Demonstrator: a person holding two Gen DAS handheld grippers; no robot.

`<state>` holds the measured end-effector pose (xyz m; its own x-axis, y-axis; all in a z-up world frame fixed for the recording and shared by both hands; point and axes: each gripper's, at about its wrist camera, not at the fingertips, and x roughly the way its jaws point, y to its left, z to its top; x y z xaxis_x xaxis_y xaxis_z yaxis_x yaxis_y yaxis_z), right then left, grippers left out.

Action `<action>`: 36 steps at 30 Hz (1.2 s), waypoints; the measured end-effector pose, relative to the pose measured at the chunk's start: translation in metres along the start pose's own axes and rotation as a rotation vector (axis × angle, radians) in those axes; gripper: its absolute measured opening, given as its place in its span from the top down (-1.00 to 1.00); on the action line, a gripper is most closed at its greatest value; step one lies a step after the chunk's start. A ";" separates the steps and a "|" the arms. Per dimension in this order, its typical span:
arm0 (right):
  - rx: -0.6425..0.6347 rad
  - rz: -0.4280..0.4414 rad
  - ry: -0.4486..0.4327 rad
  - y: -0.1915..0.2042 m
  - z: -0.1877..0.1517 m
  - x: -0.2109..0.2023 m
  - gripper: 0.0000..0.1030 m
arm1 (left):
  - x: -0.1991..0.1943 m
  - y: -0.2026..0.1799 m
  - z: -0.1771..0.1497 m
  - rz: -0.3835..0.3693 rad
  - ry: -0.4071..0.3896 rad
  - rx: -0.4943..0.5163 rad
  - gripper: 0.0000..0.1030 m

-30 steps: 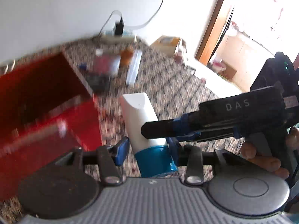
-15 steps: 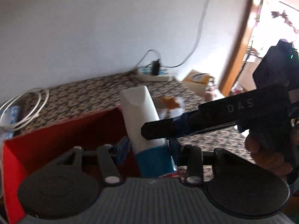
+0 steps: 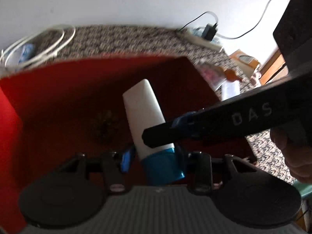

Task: Organize rigid objects
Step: 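Lift the white tube over the box rim and lower it inside, then open the right gripper to release the white tube in the box, then raise the right gripper out of the box and back away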

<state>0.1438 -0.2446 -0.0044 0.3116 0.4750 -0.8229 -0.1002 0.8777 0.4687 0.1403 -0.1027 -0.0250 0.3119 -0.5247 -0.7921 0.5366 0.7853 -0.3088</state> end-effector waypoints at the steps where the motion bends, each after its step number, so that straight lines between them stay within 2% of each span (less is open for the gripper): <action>1: -0.019 -0.022 0.000 0.002 0.000 0.004 0.85 | 0.003 0.002 0.000 0.000 0.011 -0.009 0.29; 4: -0.054 -0.071 -0.014 0.004 0.000 0.014 0.89 | 0.005 0.002 0.000 0.008 0.018 -0.010 0.37; 12: -0.061 -0.054 -0.088 0.001 -0.001 0.014 0.88 | 0.004 0.000 -0.001 0.068 0.003 -0.009 0.37; 19: -0.033 -0.046 -0.201 0.001 -0.010 0.003 0.87 | 0.004 -0.004 0.000 0.175 0.010 -0.012 0.37; 22: -0.018 -0.045 -0.239 0.001 -0.015 -0.003 0.77 | 0.000 -0.006 0.001 0.220 0.011 -0.020 0.37; 29: 0.005 -0.070 -0.311 0.004 -0.026 -0.016 0.77 | -0.014 -0.016 0.000 0.317 -0.024 -0.009 0.31; 36: 0.015 -0.039 -0.364 0.007 -0.041 -0.033 0.76 | -0.031 -0.029 -0.005 0.406 -0.051 0.017 0.15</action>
<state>0.0937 -0.2516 0.0125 0.6312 0.3846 -0.6735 -0.0681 0.8925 0.4459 0.1112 -0.1073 0.0053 0.5395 -0.1896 -0.8204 0.3749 0.9265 0.0325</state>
